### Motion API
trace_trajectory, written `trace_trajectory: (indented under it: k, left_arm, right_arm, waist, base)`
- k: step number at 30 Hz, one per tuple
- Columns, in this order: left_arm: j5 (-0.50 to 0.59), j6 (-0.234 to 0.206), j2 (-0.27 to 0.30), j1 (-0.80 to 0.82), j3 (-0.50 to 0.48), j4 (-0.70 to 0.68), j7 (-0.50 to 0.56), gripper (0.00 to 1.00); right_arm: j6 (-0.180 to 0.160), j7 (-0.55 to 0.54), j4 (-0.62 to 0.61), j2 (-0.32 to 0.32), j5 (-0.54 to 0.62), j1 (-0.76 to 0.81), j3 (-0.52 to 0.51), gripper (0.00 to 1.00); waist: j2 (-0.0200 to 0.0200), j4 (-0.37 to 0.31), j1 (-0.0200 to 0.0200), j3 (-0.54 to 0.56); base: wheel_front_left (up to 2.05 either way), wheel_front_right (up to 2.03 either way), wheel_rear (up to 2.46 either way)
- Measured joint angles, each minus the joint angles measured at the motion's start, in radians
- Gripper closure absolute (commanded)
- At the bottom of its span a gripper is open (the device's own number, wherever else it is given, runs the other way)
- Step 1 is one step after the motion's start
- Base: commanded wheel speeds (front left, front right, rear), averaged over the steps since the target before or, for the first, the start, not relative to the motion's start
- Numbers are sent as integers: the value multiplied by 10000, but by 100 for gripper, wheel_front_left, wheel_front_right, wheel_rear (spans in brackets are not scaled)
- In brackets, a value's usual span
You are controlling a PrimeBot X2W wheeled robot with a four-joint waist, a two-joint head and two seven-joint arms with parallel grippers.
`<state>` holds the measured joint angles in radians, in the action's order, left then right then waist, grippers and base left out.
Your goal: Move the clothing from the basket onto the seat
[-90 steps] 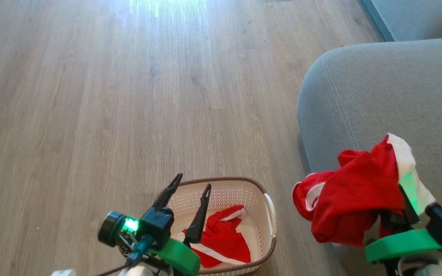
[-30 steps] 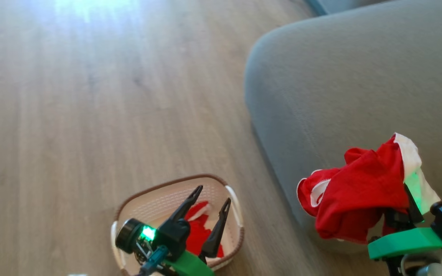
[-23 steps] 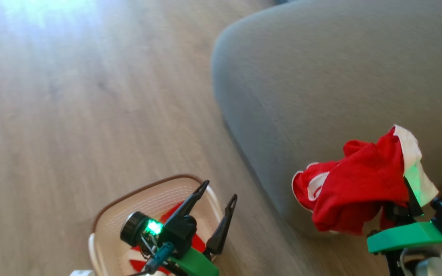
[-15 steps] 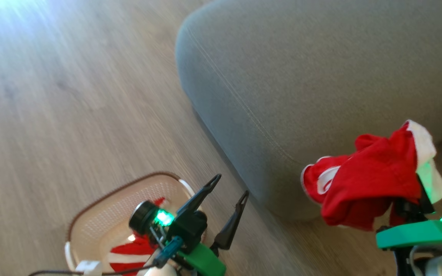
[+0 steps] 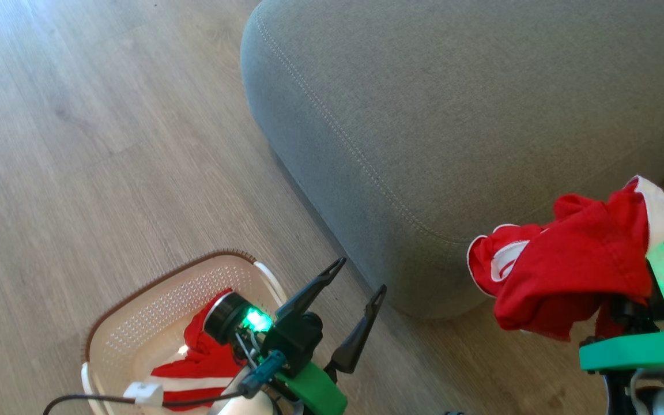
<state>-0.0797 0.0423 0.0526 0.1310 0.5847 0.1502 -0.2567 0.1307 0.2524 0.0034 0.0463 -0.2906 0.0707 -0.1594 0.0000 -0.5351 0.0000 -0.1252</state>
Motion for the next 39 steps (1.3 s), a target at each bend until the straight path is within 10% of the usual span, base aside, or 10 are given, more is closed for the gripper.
trace_trajectory:
  k: [19, 39]
  left_arm:
    - [508, 42, 140, 11, -263, -56, 0, 0]
    - [840, 353, 792, 1640, 67, -443, 0, 0]
  right_arm:
    - [0, 0, -207, 56, -585, -2675, -610, 100]
    - [0, 44, 3423, 3570, -1822, -9844, -1532, 100]
  waist:
    - [0, 20, 0, -725]
    - [0, 1391, 2, -3748]
  base:
    - [0, 0, 0]
    - [0, 0, 0]
